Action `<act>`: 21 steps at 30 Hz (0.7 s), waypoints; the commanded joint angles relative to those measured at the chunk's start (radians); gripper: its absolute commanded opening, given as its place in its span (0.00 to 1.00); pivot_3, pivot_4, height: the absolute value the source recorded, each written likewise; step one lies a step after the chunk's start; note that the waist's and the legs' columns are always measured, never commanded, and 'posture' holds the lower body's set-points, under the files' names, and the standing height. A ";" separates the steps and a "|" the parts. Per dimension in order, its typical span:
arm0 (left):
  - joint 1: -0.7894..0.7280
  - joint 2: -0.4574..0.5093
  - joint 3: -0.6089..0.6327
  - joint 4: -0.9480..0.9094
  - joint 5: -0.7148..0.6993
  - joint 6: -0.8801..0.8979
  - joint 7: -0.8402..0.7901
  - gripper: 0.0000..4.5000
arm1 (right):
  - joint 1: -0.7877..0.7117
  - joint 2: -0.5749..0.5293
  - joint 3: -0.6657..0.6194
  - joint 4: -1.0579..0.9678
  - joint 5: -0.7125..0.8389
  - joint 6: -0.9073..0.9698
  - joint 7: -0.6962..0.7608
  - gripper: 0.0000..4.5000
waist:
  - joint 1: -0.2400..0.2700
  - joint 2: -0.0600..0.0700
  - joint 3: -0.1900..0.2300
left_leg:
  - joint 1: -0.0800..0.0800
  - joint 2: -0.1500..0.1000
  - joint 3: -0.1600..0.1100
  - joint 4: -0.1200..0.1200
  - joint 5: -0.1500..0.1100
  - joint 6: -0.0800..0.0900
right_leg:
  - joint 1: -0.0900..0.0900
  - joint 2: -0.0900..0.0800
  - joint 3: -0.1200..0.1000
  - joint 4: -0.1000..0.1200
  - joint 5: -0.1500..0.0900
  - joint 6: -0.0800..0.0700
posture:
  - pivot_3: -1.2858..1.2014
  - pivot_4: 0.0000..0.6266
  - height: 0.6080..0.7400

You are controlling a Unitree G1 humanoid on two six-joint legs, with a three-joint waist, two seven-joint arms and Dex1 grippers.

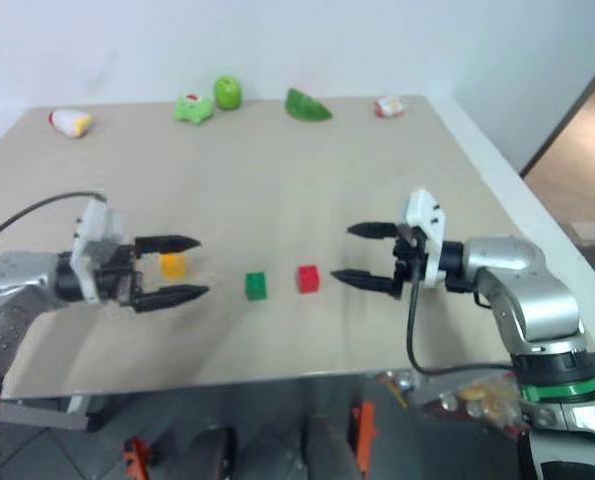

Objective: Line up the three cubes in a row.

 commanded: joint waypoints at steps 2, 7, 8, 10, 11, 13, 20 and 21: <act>0.162 0.045 0.168 0.091 0.054 -0.149 -0.030 1.00 | -0.003 0.017 0.005 -0.072 0.022 0.005 -0.003 1.00 | 0.002 0.000 0.000 | 0.001 0.001 0.000 -0.002 0.000 0.000 | 0.000 0.001 0.000 0.000 -0.001 -0.002 | 0.52 0.24 0.95; 0.259 0.026 0.204 0.212 0.109 -0.263 -0.013 1.00 | -0.016 0.034 0.016 -0.097 0.030 0.016 -0.008 1.00 | 0.010 0.000 0.000 | 0.000 0.001 0.000 -0.002 0.000 0.000 | -0.001 0.000 -0.001 0.000 -0.002 -0.003 | 0.52 0.24 0.95; 0.265 0.019 0.198 0.216 0.110 -0.272 -0.008 1.00 | -0.020 0.035 0.019 -0.098 0.031 0.016 -0.008 1.00 | 0.011 0.000 0.000 | -0.001 0.000 0.000 -0.001 0.000 0.000 | -0.001 0.000 -0.001 0.000 -0.002 -0.003 | 0.52 0.24 0.95; 0.271 0.001 0.176 0.211 0.115 -0.286 0.010 1.00 | -0.025 0.037 0.022 -0.101 0.032 0.017 -0.008 1.00 | 0.011 0.000 0.000 | -0.001 0.000 0.000 -0.001 0.000 0.000 | -0.001 -0.001 -0.001 0.000 -0.002 -0.003 | 0.52 0.24 0.95; 0.265 -0.016 0.157 0.215 0.120 -0.297 0.017 1.00 | -0.030 0.041 0.023 -0.111 0.040 0.026 -0.011 1.00 | 0.011 0.000 0.000 | -0.001 0.000 0.000 0.000 0.000 0.000 | -0.001 -0.001 -0.001 0.000 -0.002 -0.003 | 0.52 0.24 0.95; 0.250 -0.036 0.129 0.234 0.133 -0.318 0.024 1.00 | -0.032 0.047 0.025 -0.141 0.060 0.044 -0.015 1.00 | 0.010 0.000 0.000 | -0.001 0.000 0.001 0.000 0.000 0.000 | 0.000 -0.001 0.000 0.000 -0.001 -0.003 | 0.52 0.24 0.95; 0.137 -0.038 0.038 0.430 0.209 -0.425 -0.015 1.00 | -0.013 0.060 0.034 -0.222 0.089 0.084 -0.043 1.00 | 0.010 0.000 0.000 | 0.000 0.002 0.000 -0.001 0.000 0.000 | -0.001 0.002 -0.001 0.000 0.000 -0.004 | 0.52 0.24 0.95; 0.117 -0.039 0.028 0.461 0.218 -0.439 -0.020 1.00 | -0.013 0.060 0.033 -0.226 0.091 0.088 -0.047 1.00 | 0.010 0.000 0.000 | 0.000 0.002 0.000 -0.001 0.000 0.000 | -0.001 0.002 -0.001 0.000 0.000 -0.004 | 0.52 0.24 0.95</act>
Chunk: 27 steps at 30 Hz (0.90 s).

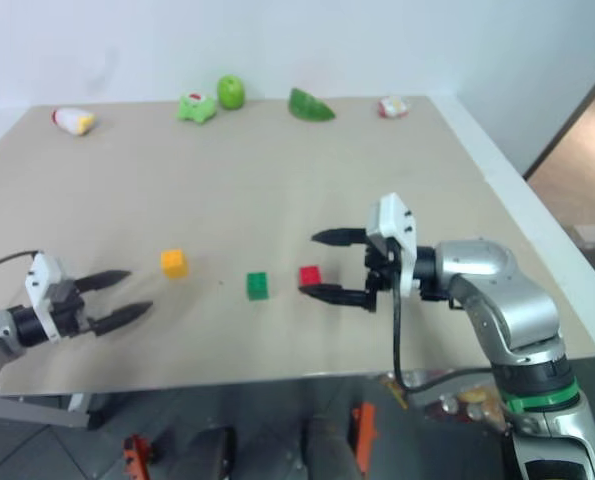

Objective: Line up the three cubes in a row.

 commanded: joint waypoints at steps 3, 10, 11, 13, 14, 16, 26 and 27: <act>-0.110 0.005 -0.047 0.156 0.058 -0.098 -0.027 1.00 | -0.009 -0.001 -0.014 -0.055 0.028 0.017 -0.020 1.00 | 0.000 0.000 0.000 | 0.000 0.000 0.000 0.000 0.000 0.000 | 0.000 0.000 0.000 0.000 0.000 0.000 | 0.52 0.24 0.95; -0.253 -0.019 -0.120 0.316 0.104 -0.169 -0.069 1.00 | -0.012 -0.009 -0.026 -0.073 0.045 0.034 -0.035 1.00 | 0.000 0.000 0.000 | -0.001 0.000 0.000 0.000 0.000 0.000 | 0.000 0.000 0.000 0.000 0.000 0.000 | 0.52 0.24 0.95; -0.272 -0.024 -0.128 0.335 0.109 -0.179 -0.073 1.00 | -0.012 -0.008 -0.027 -0.081 0.052 0.039 -0.037 1.00 | 0.000 0.000 0.000 | -0.001 0.000 0.000 0.000 0.000 0.000 | 0.000 0.000 0.000 0.000 0.000 0.000 | 0.52 0.24 0.95; -0.307 -0.037 -0.143 0.371 0.119 -0.194 -0.078 1.00 | -0.010 -0.007 -0.025 -0.093 0.060 0.045 -0.041 1.00 | 0.000 0.000 0.000 | -0.001 0.000 0.000 0.000 0.000 0.000 | 0.000 0.000 0.000 0.000 0.000 0.001 | 0.52 0.24 0.95; -0.322 -0.045 -0.149 0.386 0.124 -0.200 -0.080 1.00 | -0.008 -0.007 -0.024 -0.096 0.061 0.045 -0.043 1.00 | 0.000 0.000 0.000 | -0.001 0.000 0.000 0.000 0.000 0.000 | 0.000 0.000 0.000 0.000 0.000 0.001 | 0.52 0.24 0.95; -0.349 -0.057 -0.169 0.414 0.136 -0.218 -0.092 1.00 | -0.007 -0.009 -0.019 -0.091 0.057 0.042 -0.046 1.00 | 0.000 0.000 0.000 | -0.001 0.000 0.000 0.000 0.000 0.000 | 0.000 0.000 0.000 0.000 0.000 0.001 | 0.52 0.24 0.95; -0.449 -0.089 -0.199 0.564 0.173 -0.287 -0.109 0.87 | -0.002 -0.019 -0.025 -0.076 0.048 0.035 -0.048 1.00 | -0.001 0.000 0.000 | -0.001 0.000 0.000 0.000 0.000 0.000 | 0.000 0.000 0.000 0.000 0.001 0.001 | 0.52 0.24 0.95; -0.453 -0.093 -0.198 0.571 0.173 -0.294 -0.111 0.81 | 0.000 -0.020 -0.026 -0.074 0.047 0.034 -0.048 1.00 | 0.000 0.000 0.000 | -0.001 0.000 0.000 0.000 0.000 0.000 | 0.000 0.000 0.000 0.000 0.001 0.001 | 0.52 0.24 0.95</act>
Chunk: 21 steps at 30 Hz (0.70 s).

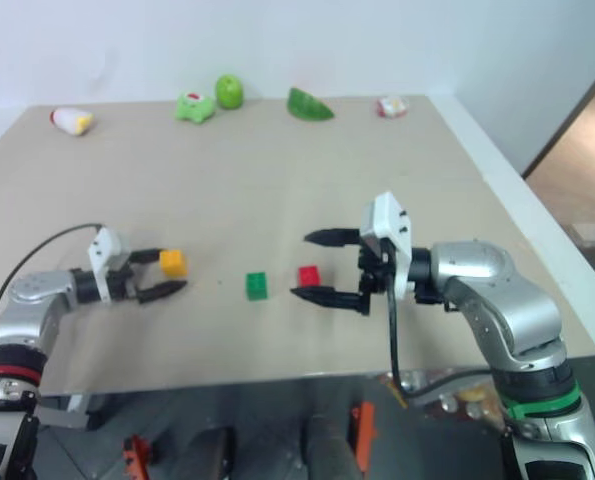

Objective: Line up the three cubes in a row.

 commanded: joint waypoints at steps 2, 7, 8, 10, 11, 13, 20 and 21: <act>-0.034 -0.014 0.010 0.030 0.003 -0.041 -0.002 0.66 | 0.000 -0.016 -0.024 -0.016 0.003 -0.013 -0.004 1.00 | 0.000 0.000 0.000 | 0.000 0.000 0.000 0.000 0.000 0.000 | 0.000 0.000 0.000 0.000 0.000 0.000 | 0.52 0.24 0.95; -0.060 -0.040 0.012 0.046 0.004 -0.049 0.017 0.30 | -0.009 -0.013 -0.018 0.001 -0.006 -0.019 -0.005 1.00 | 0.000 0.000 0.000 | 0.000 0.000 0.000 0.000 0.000 0.000 | 0.000 0.000 0.000 0.000 0.000 0.000 | 0.52 0.24 0.95; -0.060 -0.042 0.011 0.043 0.004 -0.049 0.015 0.30 | -0.009 -0.013 -0.017 0.002 -0.007 -0.020 -0.005 1.00 | 0.000 0.000 0.000 | 0.000 0.000 0.000 0.000 0.000 0.000 | 0.000 0.000 0.000 0.000 0.000 0.000 | 0.52 0.24 0.95; -0.054 -0.043 0.009 0.020 -0.002 -0.042 0.008 0.30 | -0.011 -0.012 -0.017 0.005 -0.009 -0.021 -0.006 1.00 | 0.000 0.000 0.000 | 0.000 0.000 0.000 0.000 0.000 0.000 | 0.000 0.000 0.000 0.000 0.000 0.000 | 0.52 0.24 0.95; -0.048 -0.041 0.008 0.003 -0.004 -0.040 0.002 0.30 | -0.011 -0.012 -0.017 0.005 -0.011 -0.022 -0.006 1.00 | 0.000 0.000 0.000 | 0.000 0.000 0.000 0.000 0.000 0.000 | 0.000 0.000 0.000 0.000 0.000 0.000 | 0.52 0.24 0.95; -0.025 -0.032 0.005 -0.060 -0.016 -0.025 -0.014 0.30 | -0.006 -0.015 -0.022 0.005 -0.011 -0.023 -0.006 1.00 | 0.000 0.000 0.000 | 0.000 0.000 0.000 0.000 0.000 0.000 | 0.000 0.000 0.000 0.000 0.000 0.000 | 0.52 0.24 0.95; 0.122 0.043 -0.029 -0.424 -0.111 0.127 -0.151 0.30 | 0.029 -0.053 -0.058 0.036 -0.008 -0.030 0.022 1.00 | 0.000 0.000 0.000 | -0.001 0.000 0.000 0.000 0.000 0.000 | 0.000 0.000 0.000 0.000 0.000 0.001 | 0.52 0.24 0.95; 0.144 0.057 -0.038 -0.464 -0.116 0.138 -0.170 0.30 | 0.035 -0.062 -0.061 0.046 -0.013 -0.034 0.027 1.00 | 0.000 0.000 0.000 | 0.000 0.000 0.000 0.000 0.000 0.000 | 0.000 0.000 0.000 0.000 0.000 0.001 | 0.52 0.24 0.95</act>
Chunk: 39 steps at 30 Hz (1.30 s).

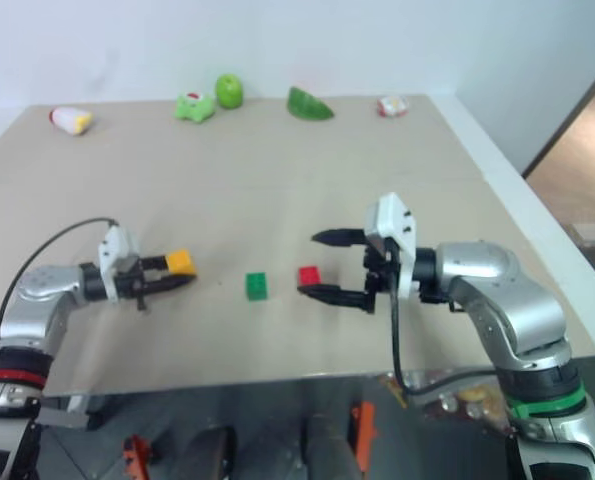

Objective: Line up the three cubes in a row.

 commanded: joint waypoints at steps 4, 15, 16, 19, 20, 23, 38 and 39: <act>0.087 0.078 -0.044 -0.177 -0.022 0.014 -0.115 0.30 | 0.013 -0.041 -0.047 0.040 -0.007 -0.039 0.026 1.00 | 0.000 0.000 0.000 | 0.001 0.000 0.001 0.000 0.000 0.000 | 0.000 0.000 0.000 0.000 0.000 -0.001 | 0.52 0.24 0.95; -0.081 -0.008 -0.097 0.106 0.058 -0.136 -0.115 0.30 | 0.009 -0.038 -0.048 0.027 0.001 -0.033 0.007 1.00 | 0.000 0.000 0.000 | 0.000 0.000 0.000 0.000 0.003 0.005 | 0.000 0.001 0.001 0.000 0.003 -0.002 | 0.52 0.24 0.95; -0.090 -0.016 -0.101 0.121 0.062 -0.142 -0.117 0.30 | 0.010 -0.039 -0.050 0.025 0.002 -0.031 0.005 1.00 | 0.000 0.000 0.000 | 0.000 0.000 0.000 0.000 0.003 0.005 | 0.000 0.001 0.001 0.000 0.003 -0.002 | 0.52 0.24 0.95; -0.100 -0.028 -0.117 0.143 0.070 -0.155 -0.136 0.30 | 0.018 -0.045 -0.058 0.018 0.006 -0.027 0.003 1.00 | -0.001 0.000 0.000 | 0.000 0.000 0.000 0.000 0.003 0.005 | 0.000 0.002 0.001 0.000 0.002 -0.002 | 0.52 0.24 0.95; -0.100 -0.028 -0.123 0.148 0.071 -0.158 -0.144 0.30 | 0.022 -0.047 -0.061 0.016 0.007 -0.026 0.004 1.00 | -0.001 0.000 0.000 | 0.000 0.000 0.000 0.000 0.003 0.005 | 0.000 0.002 0.001 0.000 0.002 -0.002 | 0.52 0.24 0.95; -0.103 -0.031 -0.129 0.174 0.078 -0.172 -0.156 0.30 | 0.042 -0.058 -0.073 0.012 0.008 -0.022 0.005 1.00 | 0.000 0.000 0.000 | 0.000 0.000 0.000 0.000 0.003 0.005 | 0.000 0.002 0.001 0.000 0.002 -0.002 | 0.52 0.24 0.95; -0.214 -0.073 -0.117 0.381 0.120 -0.274 -0.129 0.30 | 0.054 -0.069 -0.074 0.021 0.008 -0.022 -0.006 1.00 | 0.000 0.000 0.000 | 0.000 -0.001 0.000 0.001 0.006 0.011 | 0.000 0.003 0.002 0.000 0.007 -0.003 | 0.52 0.24 0.95; -0.213 -0.075 -0.118 0.381 0.120 -0.276 -0.130 0.30 | 0.054 -0.070 -0.074 0.021 0.008 -0.023 -0.006 1.00 | 0.000 0.000 0.000 | 0.000 -0.001 0.000 0.001 0.007 0.011 | 0.000 0.003 0.002 0.000 0.007 -0.003 | 0.52 0.24 0.95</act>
